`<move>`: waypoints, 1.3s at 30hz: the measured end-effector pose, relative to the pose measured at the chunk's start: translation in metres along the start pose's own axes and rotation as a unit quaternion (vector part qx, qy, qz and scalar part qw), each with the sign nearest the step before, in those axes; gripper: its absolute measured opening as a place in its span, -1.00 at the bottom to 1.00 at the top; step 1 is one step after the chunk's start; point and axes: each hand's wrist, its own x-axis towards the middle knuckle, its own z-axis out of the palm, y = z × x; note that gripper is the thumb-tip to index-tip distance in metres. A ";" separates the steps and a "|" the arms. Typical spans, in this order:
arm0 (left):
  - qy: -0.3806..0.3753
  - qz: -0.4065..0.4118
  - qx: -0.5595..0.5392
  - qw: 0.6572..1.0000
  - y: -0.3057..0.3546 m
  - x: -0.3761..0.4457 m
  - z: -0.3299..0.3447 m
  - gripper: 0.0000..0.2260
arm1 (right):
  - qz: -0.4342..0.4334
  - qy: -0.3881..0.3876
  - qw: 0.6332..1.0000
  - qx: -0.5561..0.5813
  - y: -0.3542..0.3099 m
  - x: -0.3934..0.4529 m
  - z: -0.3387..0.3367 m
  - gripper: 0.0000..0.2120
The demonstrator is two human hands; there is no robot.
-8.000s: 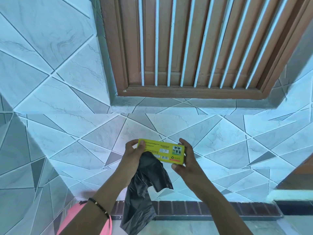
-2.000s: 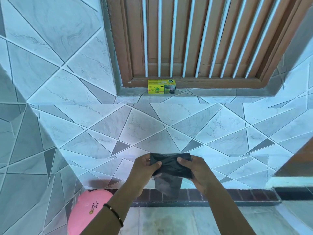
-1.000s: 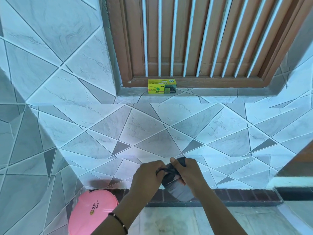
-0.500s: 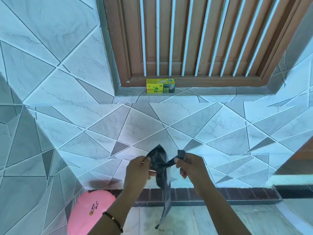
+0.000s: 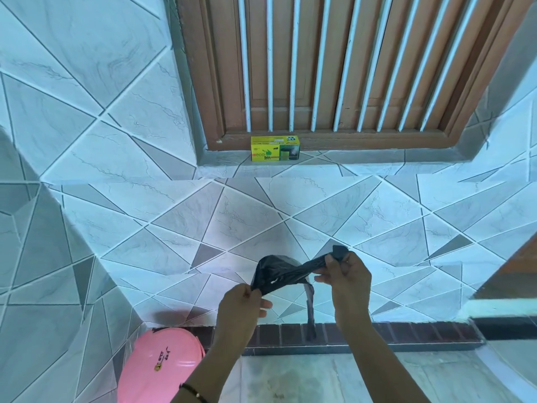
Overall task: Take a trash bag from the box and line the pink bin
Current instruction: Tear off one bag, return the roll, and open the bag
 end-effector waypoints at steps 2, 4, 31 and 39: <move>0.034 0.087 0.155 0.983 -0.001 -0.003 -0.001 -0.73 | 0.008 -0.040 0.999 -0.018 0.000 0.002 -0.002 -0.97; 0.072 0.183 0.218 0.956 0.005 -0.009 -0.002 -0.55 | 0.013 -0.076 0.996 -0.047 -0.001 0.003 -0.003 -0.96; -0.087 0.107 -0.012 0.990 0.011 0.013 0.011 -0.87 | 0.120 -0.216 0.951 -0.186 -0.004 -0.005 0.005 -0.87; -0.027 -0.063 -0.328 0.942 0.006 0.036 -0.016 -0.87 | 0.198 -0.078 0.975 -0.058 0.001 0.014 -0.016 -0.91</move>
